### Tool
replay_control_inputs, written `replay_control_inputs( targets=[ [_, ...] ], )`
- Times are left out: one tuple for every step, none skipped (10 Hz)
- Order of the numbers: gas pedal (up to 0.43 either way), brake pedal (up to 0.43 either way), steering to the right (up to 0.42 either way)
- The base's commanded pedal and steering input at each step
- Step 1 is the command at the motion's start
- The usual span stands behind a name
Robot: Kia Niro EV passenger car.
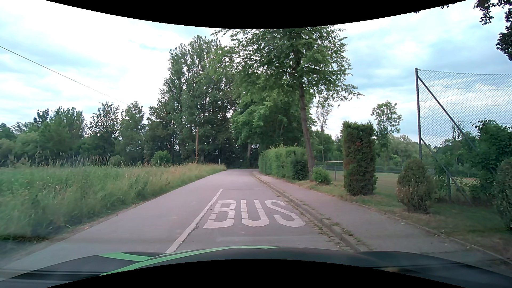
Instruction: Follow the waypoints while adhering to traffic rules and regulations
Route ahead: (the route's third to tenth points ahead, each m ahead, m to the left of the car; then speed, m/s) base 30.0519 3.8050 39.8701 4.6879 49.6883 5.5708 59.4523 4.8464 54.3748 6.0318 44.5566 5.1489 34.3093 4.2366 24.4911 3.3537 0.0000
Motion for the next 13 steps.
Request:
replay_control_inputs(
  targets=[
    [0.000, 0.268, -0.053],
    [0.000, 0.268, -0.054],
    [0.000, 0.268, -0.054],
    [0.000, 0.268, -0.054],
    [0.000, 0.268, -0.053],
    [0.000, 0.268, -0.053],
    [0.000, 0.268, -0.053],
    [0.000, 0.268, -0.054],
    [0.000, 0.268, -0.053],
    [0.000, 0.268, -0.054],
    [0.000, 0.268, -0.054],
    [0.000, 0.268, -0.054],
    [0.000, 0.268, -0.054]
  ],
)
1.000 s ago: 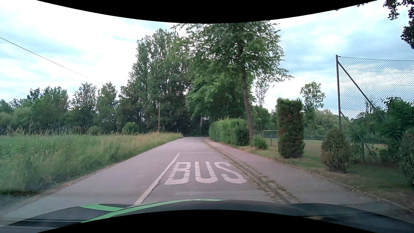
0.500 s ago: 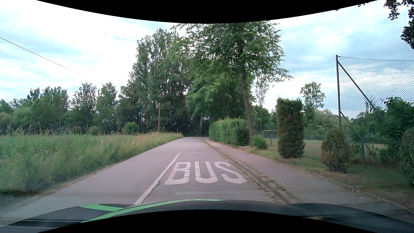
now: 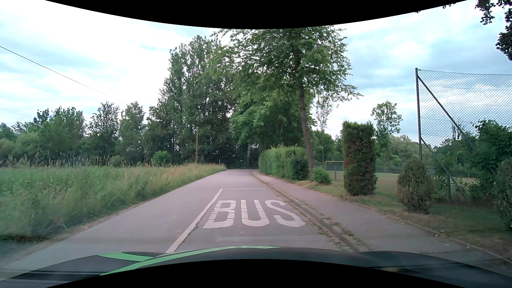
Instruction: Follow the waypoints while adhering to traffic rules and regulations
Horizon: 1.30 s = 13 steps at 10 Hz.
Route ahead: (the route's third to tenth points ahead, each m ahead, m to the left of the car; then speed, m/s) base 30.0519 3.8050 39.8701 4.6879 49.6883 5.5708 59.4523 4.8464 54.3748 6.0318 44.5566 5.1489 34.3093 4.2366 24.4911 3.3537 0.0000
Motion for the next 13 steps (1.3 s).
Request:
replay_control_inputs(
  targets=[
    [0.000, 0.268, -0.054],
    [0.000, 0.268, -0.054],
    [0.000, 0.268, -0.054],
    [0.000, 0.268, -0.054],
    [0.000, 0.268, -0.054],
    [0.000, 0.268, -0.053],
    [0.000, 0.268, -0.054],
    [0.000, 0.268, -0.054],
    [0.000, 0.268, -0.054],
    [0.000, 0.268, -0.054],
    [0.000, 0.268, -0.053],
    [0.000, 0.268, -0.053],
    [0.000, 0.268, -0.053]
  ],
)
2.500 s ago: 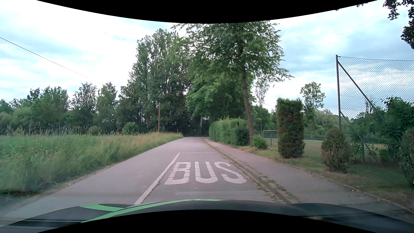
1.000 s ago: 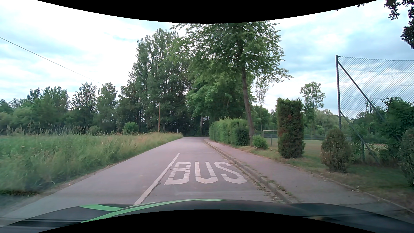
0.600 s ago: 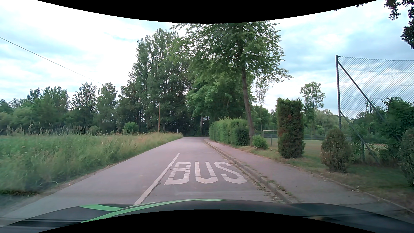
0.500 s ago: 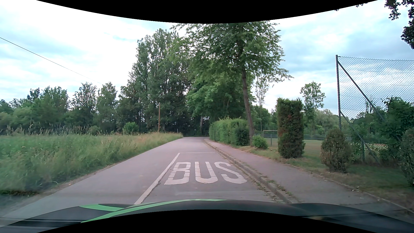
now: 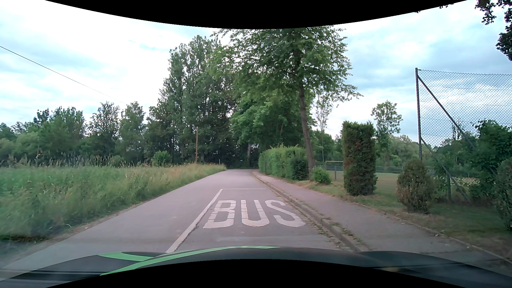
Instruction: Follow the waypoints while adhering to traffic rules and regulations
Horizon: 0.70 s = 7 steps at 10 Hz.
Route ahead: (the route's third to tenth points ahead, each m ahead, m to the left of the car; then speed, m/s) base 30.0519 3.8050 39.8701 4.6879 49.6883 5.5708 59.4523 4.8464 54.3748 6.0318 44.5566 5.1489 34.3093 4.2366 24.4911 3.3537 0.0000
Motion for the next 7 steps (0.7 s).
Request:
replay_control_inputs(
  targets=[
    [0.000, 0.268, -0.054],
    [0.000, 0.268, -0.053],
    [0.000, 0.268, -0.053],
    [0.000, 0.268, -0.054],
    [0.000, 0.268, -0.053],
    [0.000, 0.268, -0.054],
    [0.000, 0.268, -0.053]
  ],
)
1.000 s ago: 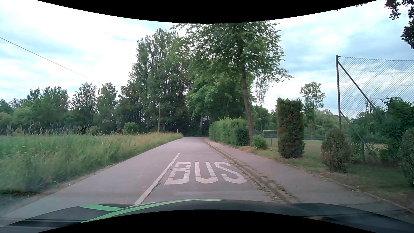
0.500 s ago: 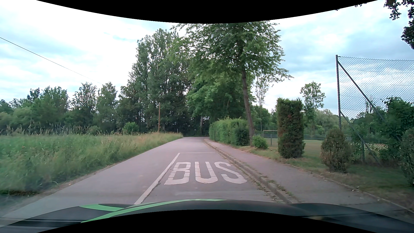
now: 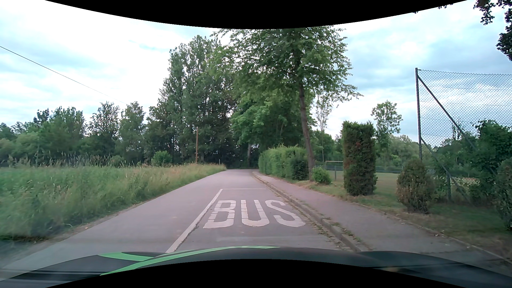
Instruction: Follow the waypoints while adhering to traffic rules and regulations
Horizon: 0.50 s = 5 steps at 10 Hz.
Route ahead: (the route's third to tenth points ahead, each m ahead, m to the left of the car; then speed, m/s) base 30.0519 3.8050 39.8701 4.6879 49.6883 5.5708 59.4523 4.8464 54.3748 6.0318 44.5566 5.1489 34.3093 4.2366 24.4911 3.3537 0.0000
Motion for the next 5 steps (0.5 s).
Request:
replay_control_inputs(
  targets=[
    [0.000, 0.268, -0.054],
    [0.000, 0.268, -0.053],
    [0.000, 0.268, -0.054],
    [0.000, 0.274, -0.054],
    [0.000, 0.274, -0.054]
  ],
)
